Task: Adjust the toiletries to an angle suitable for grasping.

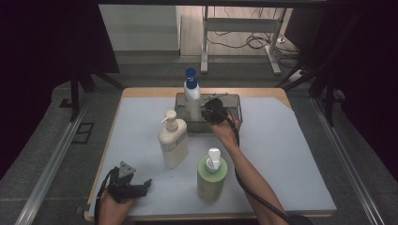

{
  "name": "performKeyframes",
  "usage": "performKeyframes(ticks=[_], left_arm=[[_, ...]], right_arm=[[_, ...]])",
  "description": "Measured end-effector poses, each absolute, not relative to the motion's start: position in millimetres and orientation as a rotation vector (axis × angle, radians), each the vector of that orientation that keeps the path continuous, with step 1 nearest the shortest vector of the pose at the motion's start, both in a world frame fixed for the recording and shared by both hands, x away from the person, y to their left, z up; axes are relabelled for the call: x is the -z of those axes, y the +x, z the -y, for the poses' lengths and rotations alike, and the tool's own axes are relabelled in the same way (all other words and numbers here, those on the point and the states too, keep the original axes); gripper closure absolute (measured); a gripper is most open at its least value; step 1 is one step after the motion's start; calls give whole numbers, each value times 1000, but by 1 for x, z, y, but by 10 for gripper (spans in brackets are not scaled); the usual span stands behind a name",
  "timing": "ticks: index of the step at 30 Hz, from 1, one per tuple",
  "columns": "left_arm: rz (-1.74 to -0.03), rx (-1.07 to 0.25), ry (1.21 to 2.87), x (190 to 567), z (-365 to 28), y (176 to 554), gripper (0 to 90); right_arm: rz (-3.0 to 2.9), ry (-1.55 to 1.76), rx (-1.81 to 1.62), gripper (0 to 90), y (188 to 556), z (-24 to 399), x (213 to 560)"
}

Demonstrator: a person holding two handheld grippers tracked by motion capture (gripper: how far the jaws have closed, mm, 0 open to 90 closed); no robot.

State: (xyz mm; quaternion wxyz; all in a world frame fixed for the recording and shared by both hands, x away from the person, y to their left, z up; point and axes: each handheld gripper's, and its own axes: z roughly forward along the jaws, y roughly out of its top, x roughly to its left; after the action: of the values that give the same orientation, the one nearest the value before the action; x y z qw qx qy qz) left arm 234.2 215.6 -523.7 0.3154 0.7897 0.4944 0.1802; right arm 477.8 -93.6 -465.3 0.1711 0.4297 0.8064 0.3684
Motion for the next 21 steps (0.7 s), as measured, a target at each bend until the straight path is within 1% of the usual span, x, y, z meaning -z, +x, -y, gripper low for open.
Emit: performKeyframes(ticks=[9,21], left_arm=[[-1301,-476,2081,524,-216,234,106],[-1301,-476,2082,524,-216,234,106]], right_arm=[[-2290,1238,-1041,891,485,91,465],[-2298,1218,-1040,893,483,83,465]])
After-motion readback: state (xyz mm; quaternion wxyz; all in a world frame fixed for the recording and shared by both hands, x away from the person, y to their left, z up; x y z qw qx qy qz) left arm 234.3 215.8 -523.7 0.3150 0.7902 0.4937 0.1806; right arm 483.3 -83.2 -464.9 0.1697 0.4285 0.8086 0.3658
